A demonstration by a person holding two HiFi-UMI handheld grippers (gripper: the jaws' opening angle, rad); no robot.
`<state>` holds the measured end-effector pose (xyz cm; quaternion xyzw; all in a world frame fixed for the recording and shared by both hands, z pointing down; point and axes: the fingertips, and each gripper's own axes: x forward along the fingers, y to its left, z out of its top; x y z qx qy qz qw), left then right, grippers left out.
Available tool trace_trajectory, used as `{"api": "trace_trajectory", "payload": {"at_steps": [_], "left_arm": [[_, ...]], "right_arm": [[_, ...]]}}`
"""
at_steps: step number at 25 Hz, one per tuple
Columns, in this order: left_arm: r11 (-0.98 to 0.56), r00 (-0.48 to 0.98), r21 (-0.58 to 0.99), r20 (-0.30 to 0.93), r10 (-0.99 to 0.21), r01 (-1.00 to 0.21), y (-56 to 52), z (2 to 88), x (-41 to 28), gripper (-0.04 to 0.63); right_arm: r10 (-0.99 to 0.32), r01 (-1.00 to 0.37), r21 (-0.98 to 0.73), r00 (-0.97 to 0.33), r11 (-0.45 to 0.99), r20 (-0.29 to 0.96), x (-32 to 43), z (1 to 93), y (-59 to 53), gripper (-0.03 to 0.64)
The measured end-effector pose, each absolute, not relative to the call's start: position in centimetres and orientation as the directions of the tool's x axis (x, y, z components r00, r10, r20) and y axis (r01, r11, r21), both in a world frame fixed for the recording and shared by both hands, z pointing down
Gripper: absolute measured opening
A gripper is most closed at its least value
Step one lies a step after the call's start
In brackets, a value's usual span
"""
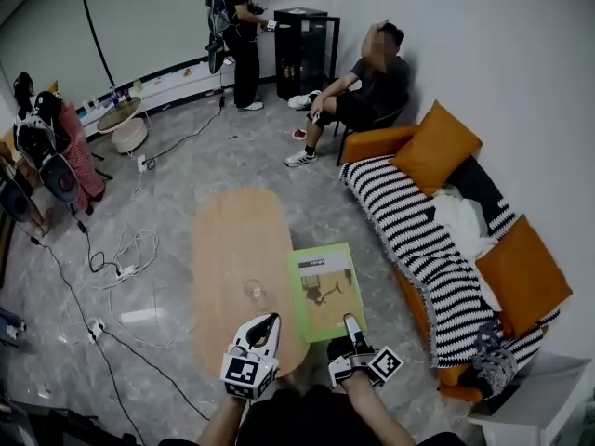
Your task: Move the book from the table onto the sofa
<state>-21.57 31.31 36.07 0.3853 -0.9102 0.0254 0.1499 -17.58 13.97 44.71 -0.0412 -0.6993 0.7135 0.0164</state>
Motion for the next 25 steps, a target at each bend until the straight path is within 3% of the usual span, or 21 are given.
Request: {"api": "trace_trajectory", "payload": {"at_steps": [15,21,25], "left_arm": [[0.681,-0.649,0.104,0.228,-0.726,-0.725,32.9,34.9,-20.1,0.014],[0.594,-0.558,0.135,0.231,-0.797,-0.793,31.7,35.1,-18.9,0.014],[0.458,-0.421,0.158,0.218,-0.88,-0.875,28.6,36.3,-16.6,0.014]], "right_arm": [[0.016,0.088,-0.996,-0.996,-0.018,-0.088,-16.1,41.9,15.2,0.146],[-0.111,0.076,-0.997,-0.991,0.012,-0.077,-12.2,41.7,14.3,0.146],[-0.237,0.055,-0.998,-0.97,0.031,-0.06,-7.6,42.1,12.5,0.145]]}}
